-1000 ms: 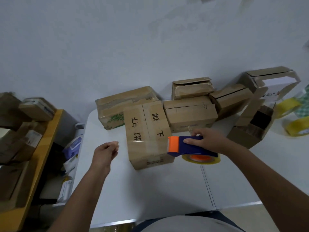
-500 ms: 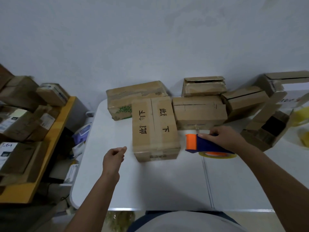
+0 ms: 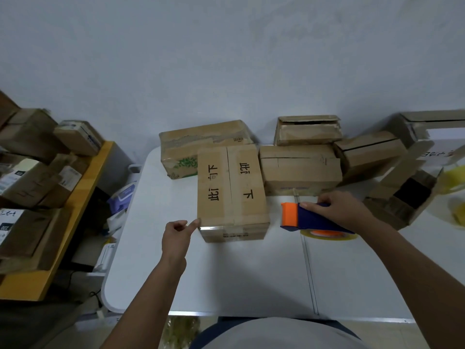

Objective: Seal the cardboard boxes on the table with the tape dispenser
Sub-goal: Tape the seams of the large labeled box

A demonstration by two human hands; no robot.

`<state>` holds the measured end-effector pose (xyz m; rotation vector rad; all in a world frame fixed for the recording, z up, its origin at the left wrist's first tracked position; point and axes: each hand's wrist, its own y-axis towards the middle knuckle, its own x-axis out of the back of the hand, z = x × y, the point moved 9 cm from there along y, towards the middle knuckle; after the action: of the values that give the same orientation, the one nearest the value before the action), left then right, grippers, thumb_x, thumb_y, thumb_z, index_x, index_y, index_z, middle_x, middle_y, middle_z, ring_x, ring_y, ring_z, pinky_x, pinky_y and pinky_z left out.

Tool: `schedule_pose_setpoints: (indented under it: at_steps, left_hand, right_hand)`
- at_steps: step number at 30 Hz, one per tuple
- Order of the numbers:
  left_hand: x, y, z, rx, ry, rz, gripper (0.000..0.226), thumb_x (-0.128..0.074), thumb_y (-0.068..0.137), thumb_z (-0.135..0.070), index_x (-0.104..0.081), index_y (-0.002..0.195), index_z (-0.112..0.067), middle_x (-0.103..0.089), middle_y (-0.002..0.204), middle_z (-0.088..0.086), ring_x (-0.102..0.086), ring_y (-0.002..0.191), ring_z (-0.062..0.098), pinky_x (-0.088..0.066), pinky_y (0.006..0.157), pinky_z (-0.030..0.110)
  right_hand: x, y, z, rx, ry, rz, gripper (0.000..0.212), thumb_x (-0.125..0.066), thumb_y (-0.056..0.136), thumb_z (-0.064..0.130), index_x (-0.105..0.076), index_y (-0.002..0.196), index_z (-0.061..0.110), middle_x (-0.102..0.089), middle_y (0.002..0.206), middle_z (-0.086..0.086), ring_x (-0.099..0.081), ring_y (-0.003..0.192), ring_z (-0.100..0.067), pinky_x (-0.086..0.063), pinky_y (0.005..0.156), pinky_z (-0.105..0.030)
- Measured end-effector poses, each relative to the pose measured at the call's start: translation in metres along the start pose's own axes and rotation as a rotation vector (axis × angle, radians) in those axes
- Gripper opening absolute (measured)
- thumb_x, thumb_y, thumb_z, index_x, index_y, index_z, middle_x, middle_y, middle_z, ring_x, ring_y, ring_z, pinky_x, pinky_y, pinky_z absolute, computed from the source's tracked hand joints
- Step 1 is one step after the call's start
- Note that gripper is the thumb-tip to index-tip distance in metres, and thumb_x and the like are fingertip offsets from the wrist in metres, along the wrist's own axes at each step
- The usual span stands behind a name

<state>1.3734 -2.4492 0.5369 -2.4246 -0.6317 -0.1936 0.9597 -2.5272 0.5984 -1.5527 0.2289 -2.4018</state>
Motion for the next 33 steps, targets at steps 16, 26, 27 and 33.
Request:
schedule_pose_setpoints:
  at_steps: [16, 26, 27, 33]
  left_hand:
    - [-0.003, 0.005, 0.005, -0.003, 0.002, 0.01, 0.04, -0.077, 0.085, -0.032, -0.055, 0.112, -0.013, -0.056, 0.1, -0.003, -0.053, 0.101, 0.019, -0.038, 0.085, 0.033]
    - [0.0, 0.009, 0.005, -0.017, 0.105, 0.063, 0.041, -0.076, 0.085, -0.04, -0.056, 0.111, -0.015, -0.058, 0.107, -0.002, -0.055, 0.107, 0.02, -0.043, 0.088, 0.033]
    - [-0.001, 0.008, 0.006, -0.013, 0.112, 0.076, 0.043, -0.075, 0.085, -0.042, -0.056, 0.112, -0.015, -0.059, 0.11, -0.001, -0.055, 0.108, 0.02, -0.045, 0.09, 0.033]
    - [0.001, 0.01, -0.003, -0.101, 0.351, 0.09, 0.045, -0.067, 0.087, -0.053, -0.054, 0.114, -0.019, -0.059, 0.111, -0.004, -0.056, 0.102, 0.017, -0.042, 0.078, 0.029]
  right_hand:
    - [-0.014, 0.009, -0.004, -0.011, -0.059, 0.045, 0.072, -0.031, 0.068, 0.087, -0.061, 0.089, 0.025, -0.064, 0.075, 0.01, -0.062, 0.069, -0.007, -0.053, 0.068, -0.025]
    - [-0.021, 0.012, -0.004, -0.015, -0.079, 0.012, 0.073, -0.03, 0.069, 0.086, -0.063, 0.081, 0.023, -0.064, 0.07, 0.007, -0.061, 0.066, -0.007, -0.047, 0.063, -0.022]
    - [-0.022, 0.012, -0.004, -0.019, -0.08, 0.012, 0.074, -0.029, 0.068, 0.087, -0.063, 0.08, 0.023, -0.064, 0.07, 0.007, -0.061, 0.066, -0.007, -0.049, 0.064, -0.023]
    - [-0.02, 0.01, -0.002, -0.017, -0.097, 0.007, 0.076, -0.028, 0.07, 0.086, -0.064, 0.081, 0.02, -0.065, 0.07, 0.005, -0.061, 0.066, -0.008, -0.052, 0.068, -0.025]
